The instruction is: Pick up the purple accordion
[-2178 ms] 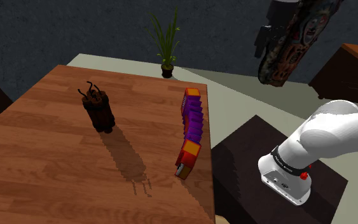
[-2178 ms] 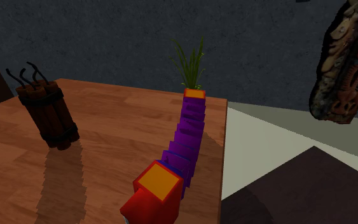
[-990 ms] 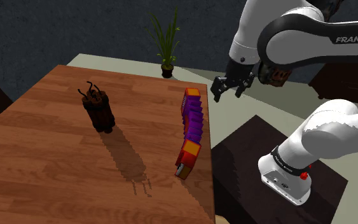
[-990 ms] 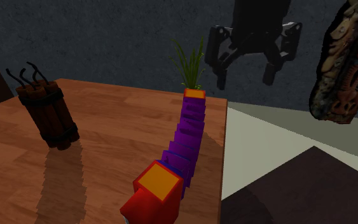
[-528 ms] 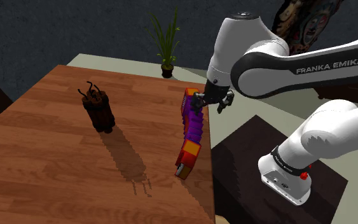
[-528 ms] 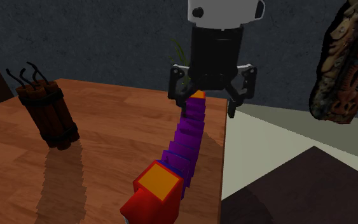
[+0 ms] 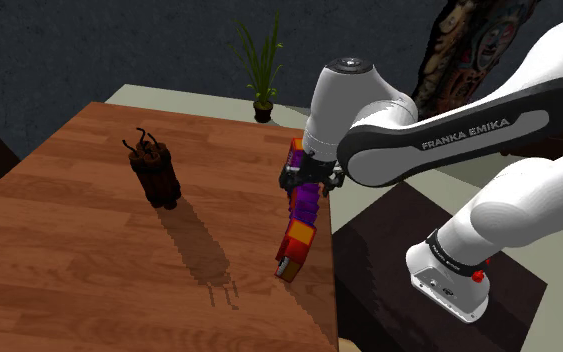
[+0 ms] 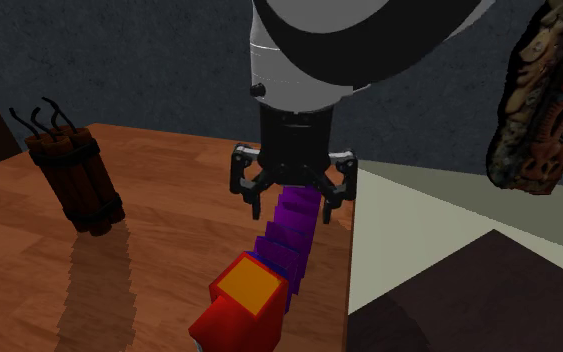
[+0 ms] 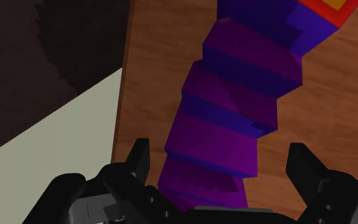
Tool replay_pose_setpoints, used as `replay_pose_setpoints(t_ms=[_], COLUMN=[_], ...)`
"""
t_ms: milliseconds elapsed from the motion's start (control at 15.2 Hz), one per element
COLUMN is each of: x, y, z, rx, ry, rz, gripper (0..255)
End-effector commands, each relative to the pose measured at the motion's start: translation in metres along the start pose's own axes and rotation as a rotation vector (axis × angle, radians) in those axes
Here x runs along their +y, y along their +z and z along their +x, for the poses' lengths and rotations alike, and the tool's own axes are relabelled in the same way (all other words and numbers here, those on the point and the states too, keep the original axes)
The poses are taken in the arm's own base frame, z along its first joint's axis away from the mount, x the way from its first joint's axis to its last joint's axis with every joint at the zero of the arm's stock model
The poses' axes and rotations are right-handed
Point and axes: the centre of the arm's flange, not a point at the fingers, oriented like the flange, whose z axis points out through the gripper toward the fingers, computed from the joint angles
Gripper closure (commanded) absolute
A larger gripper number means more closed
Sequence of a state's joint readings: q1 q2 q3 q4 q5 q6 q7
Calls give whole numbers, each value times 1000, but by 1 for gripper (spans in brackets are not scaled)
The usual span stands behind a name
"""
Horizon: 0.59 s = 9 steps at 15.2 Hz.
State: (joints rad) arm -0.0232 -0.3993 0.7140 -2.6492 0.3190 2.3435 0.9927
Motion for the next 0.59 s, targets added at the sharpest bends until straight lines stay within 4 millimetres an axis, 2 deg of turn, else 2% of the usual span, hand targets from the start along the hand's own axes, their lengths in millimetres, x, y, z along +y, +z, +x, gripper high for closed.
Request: replay_pose_setpoints(t_ms=[0,198,264,528], x=[0,0,0,0], y=[10,18,18,19], z=[0,-1,0,-1], rx=[0,0,0,0], ry=[1,1,1,1], rz=[1,1,1,1], gripper=[0,0,255,255])
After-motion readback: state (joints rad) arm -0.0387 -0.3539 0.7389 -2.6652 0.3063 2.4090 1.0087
